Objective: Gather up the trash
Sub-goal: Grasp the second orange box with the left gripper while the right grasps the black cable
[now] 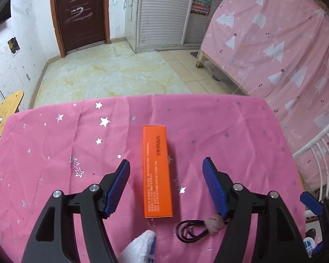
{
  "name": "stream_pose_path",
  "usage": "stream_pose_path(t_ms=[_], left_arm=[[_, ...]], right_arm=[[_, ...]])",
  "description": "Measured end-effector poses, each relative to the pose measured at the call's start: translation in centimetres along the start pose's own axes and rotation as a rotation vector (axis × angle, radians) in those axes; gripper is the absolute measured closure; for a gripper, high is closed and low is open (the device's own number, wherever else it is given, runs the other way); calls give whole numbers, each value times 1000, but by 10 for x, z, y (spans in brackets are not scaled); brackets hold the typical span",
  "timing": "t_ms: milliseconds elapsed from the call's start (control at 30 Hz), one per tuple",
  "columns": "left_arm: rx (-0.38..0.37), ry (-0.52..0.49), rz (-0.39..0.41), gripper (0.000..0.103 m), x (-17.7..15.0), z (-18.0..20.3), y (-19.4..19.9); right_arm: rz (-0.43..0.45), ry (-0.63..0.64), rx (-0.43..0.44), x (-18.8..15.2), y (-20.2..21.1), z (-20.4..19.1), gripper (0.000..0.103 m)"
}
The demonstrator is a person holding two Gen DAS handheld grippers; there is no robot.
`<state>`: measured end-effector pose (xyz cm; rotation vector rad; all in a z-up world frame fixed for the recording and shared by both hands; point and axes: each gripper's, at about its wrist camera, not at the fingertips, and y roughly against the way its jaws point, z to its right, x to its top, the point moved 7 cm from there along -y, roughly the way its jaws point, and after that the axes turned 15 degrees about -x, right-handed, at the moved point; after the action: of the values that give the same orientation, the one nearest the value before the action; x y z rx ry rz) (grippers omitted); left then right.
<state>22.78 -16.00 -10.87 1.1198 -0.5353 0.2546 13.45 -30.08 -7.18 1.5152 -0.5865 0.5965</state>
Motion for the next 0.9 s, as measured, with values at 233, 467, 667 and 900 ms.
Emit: stream_pose_path(t_ms=[233,467,667,900], left_arm=[[18,17,-18,59,-1,-15,-8],[26,-5,-20,88,-3,-19,-5],[15,9,1,88,-6,-26,10],[-1,32,43,88,-5,-37,38]], right_arm=[[-10,34,9,0,-4,-16,13],[-22,73,33,1,-8,-40,13],[-37,134,56,2,-17,-65,13],[-55,160,66,11,-31,-86,12]])
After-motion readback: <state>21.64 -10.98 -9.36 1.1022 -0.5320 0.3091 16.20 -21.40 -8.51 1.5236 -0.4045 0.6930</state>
